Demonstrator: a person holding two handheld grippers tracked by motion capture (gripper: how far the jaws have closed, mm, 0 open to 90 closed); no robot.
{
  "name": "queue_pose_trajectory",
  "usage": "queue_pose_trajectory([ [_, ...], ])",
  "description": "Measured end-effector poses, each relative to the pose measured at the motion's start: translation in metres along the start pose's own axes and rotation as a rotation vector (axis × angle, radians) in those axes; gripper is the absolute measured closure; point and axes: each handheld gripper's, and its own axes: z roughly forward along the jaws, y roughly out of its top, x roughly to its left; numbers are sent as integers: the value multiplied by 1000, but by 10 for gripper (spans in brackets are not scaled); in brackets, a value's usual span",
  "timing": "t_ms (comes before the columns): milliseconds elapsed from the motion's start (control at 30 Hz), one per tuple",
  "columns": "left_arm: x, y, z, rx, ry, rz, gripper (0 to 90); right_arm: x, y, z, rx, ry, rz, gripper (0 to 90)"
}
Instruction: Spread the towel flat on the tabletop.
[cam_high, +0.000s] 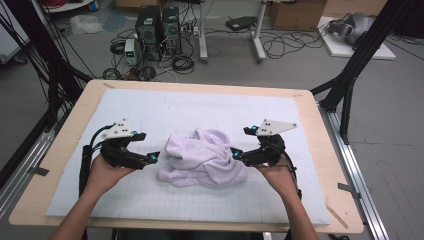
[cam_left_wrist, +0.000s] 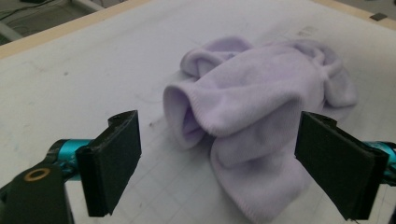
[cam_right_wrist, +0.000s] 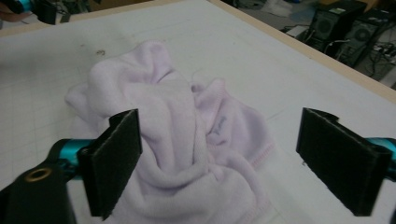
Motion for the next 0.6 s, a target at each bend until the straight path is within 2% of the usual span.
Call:
queue_pose_trajectory([
  [133,-6,10,24,19,-41,22,264,-2,-3,15,57,34,-8,249],
  [200,-8,11,30,25,-49,27,296,-4,-7,22,65,56,3,291],
  [233,-8,12,43,52,-60,29,304,-5,-10,26,72,63,5,297],
  [267,-8,12,43,52,-60,29,312,-5,-10,26,72,63,5,297],
  [300,-6,9,56,94,-76,23,317,-5,-15,35,114,83,14,320],
  [433,-3,-1,75,179,-96,3,328,-5,-23,48,222,96,22,371],
  [500,-2,-6,83,215,-127,16,399,-4,-26,55,256,126,25,426],
  [533,-2,-6,83,215,-127,16,461,-3,-27,58,274,136,24,451],
  [567,-3,-8,86,227,-145,21,537,-2,-28,60,292,145,28,497],
  [600,-4,-11,91,271,-158,36,606,-2,-29,63,305,161,25,543],
])
